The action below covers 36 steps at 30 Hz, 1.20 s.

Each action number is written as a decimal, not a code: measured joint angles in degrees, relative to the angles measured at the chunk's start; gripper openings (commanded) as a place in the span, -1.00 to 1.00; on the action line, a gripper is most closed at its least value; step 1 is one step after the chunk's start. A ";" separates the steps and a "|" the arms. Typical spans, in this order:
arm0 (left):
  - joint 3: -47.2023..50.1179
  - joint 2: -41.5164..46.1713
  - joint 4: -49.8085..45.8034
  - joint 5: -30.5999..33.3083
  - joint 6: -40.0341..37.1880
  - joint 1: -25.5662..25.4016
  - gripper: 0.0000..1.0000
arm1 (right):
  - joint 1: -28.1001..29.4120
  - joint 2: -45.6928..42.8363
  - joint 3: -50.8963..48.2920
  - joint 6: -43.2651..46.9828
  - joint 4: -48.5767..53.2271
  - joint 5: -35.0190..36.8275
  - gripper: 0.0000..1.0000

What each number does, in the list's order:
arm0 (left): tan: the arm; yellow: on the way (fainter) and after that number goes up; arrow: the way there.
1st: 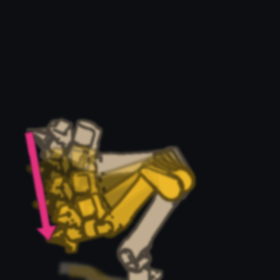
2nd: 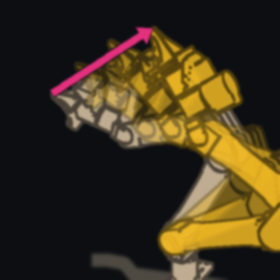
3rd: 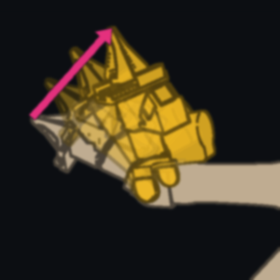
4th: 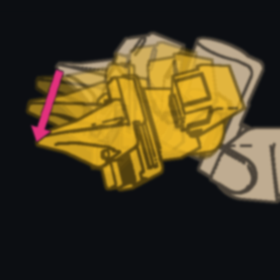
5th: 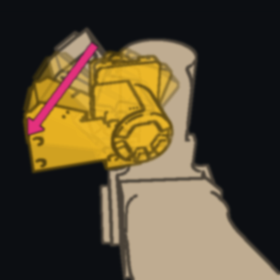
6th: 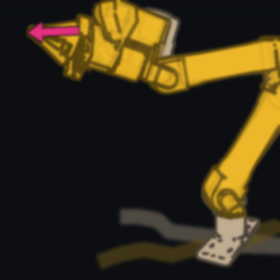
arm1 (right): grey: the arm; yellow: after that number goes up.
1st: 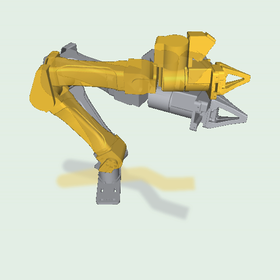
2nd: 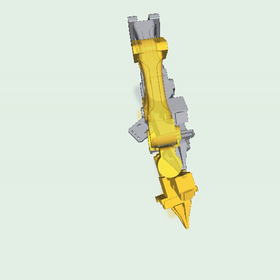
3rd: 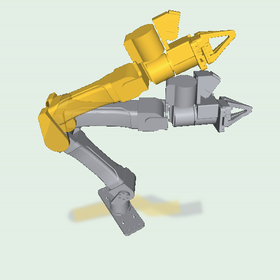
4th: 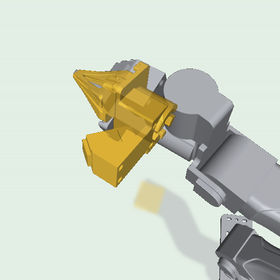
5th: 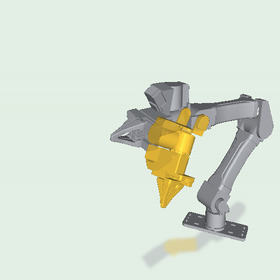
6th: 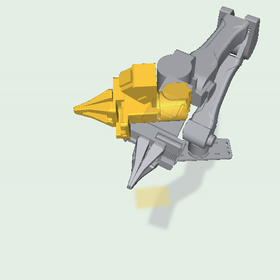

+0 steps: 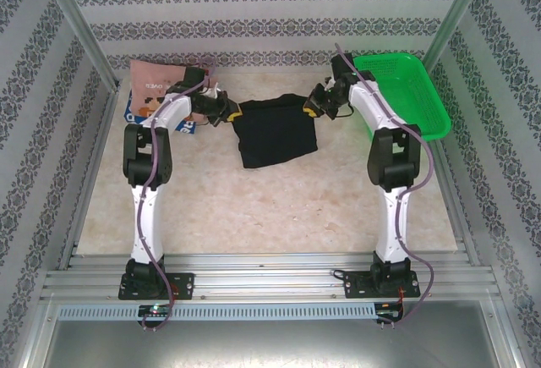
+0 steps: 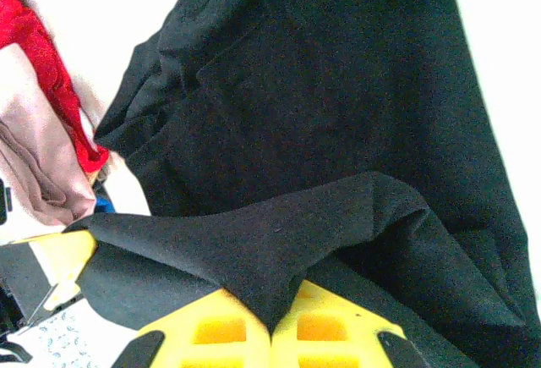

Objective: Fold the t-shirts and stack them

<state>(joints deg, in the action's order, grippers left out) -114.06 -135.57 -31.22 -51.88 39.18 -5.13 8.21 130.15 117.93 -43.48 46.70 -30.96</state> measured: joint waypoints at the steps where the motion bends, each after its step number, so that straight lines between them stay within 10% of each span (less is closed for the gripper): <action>1: -1.66 -1.18 -0.13 0.00 0.04 0.00 -0.96 | -0.13 0.85 1.07 0.00 0.37 -0.02 -1.00; 20: -6.88 -4.74 11.47 -1.55 8.98 1.40 -0.96 | -0.74 8.44 11.02 -3.13 -3.78 -1.51 -1.00; 36: 6.73 1.46 26.05 -3.80 17.05 2.21 -0.98 | -0.57 1.57 6.23 -4.13 -6.82 -3.10 -1.00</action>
<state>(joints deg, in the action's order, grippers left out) -107.33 -134.10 -5.17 -55.68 56.23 -2.92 7.64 131.72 124.16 -47.62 39.88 -34.06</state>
